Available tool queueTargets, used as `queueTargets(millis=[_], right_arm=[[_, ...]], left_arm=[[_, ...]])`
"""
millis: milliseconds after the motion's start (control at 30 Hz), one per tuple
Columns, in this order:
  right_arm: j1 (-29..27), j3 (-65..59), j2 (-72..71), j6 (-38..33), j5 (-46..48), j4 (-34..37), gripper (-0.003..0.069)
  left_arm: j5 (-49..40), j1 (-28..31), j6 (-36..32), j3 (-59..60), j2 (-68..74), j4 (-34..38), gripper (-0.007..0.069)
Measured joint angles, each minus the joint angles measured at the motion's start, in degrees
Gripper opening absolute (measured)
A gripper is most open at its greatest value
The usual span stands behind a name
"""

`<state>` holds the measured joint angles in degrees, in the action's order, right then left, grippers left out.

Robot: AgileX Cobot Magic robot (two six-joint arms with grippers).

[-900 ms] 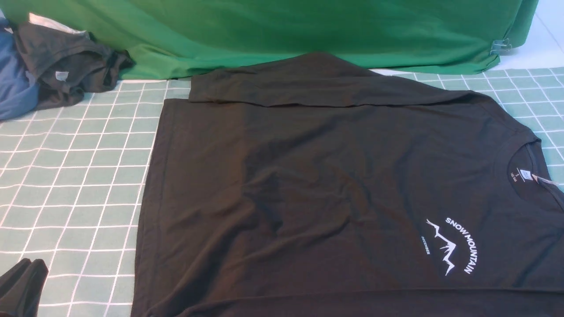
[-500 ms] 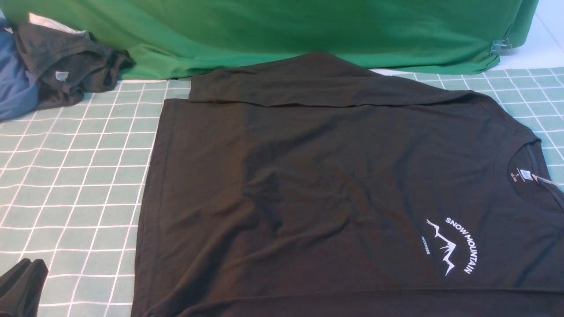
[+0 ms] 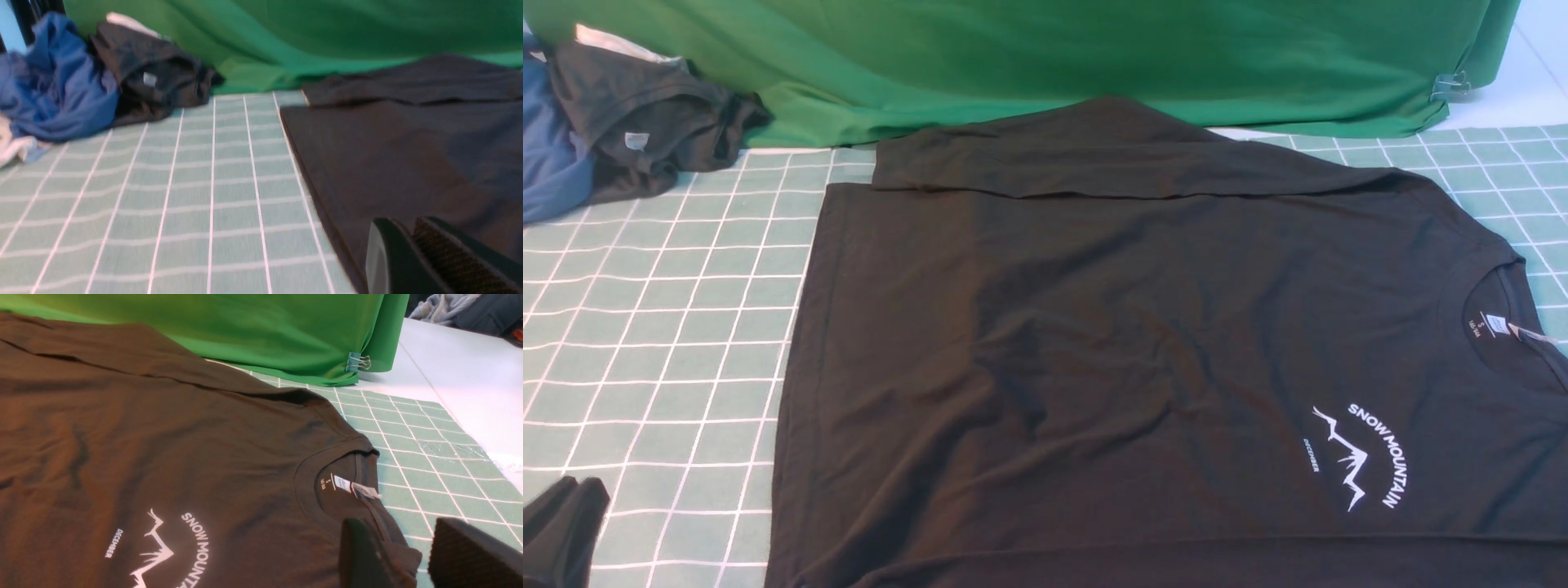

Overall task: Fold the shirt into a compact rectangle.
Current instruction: 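Grasp the left edge of the dark T-shirt lying flat on the table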

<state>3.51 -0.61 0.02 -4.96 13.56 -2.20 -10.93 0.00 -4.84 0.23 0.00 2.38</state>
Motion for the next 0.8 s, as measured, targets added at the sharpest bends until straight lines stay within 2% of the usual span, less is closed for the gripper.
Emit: queueTargets(millis=[67, 167, 233, 367, 467, 567, 633, 700, 800], right_arm=[[0.0, 0.0, 0.0, 0.0, 0.0, 0.0, 0.0242], [0.0, 0.0, 0.0, 0.0, 0.0, 0.0, 0.0242], [0.0, 0.0, 0.0, 0.0, 0.0, 0.0, 0.0242], [0.0, 0.0, 0.0, 0.6, -3.2, 1.6, 0.0242], [0.0, 0.0, 0.0, 9.5, -11.8, 9.2, 0.0242], [0.0, 0.0, 0.0, 19.3, -17.9, 13.6, 0.0242], [0.0, 0.0, 0.0, 24.5, -22.0, 14.7, 0.0242], [0.0, 0.0, 0.0, 26.2, -24.2, 15.1, 0.0242], [0.0, 0.0, 0.0, 26.8, -26.1, 15.3, 0.0242]], left_arm=[[2.0, 0.0, 0.3, 0.0, 0.0, 2.0, 0.0036], [10.4, 0.0, 4.3, 0.0, 0.0, 11.5, 0.0036], [15.6, 0.0, 6.5, 0.0, 0.0, 15.4, 0.0036], [25.7, 0.0, 16.0, 0.0, 0.0, 20.8, 0.0036], [34.2, 0.0, 26.0, 0.0, 0.0, 21.2, 0.0036], [41.7, 0.0, 35.2, -0.1, 0.0, 19.2, 0.0036], [40.2, 0.0, 40.7, -2.8, -0.1, 16.9, 0.0036], [33.4, 0.0, 43.3, -8.1, 0.8, 14.3, 0.0036], [14.0, 0.0, 43.7, -19.5, 6.2, 10.3, 0.0036]])
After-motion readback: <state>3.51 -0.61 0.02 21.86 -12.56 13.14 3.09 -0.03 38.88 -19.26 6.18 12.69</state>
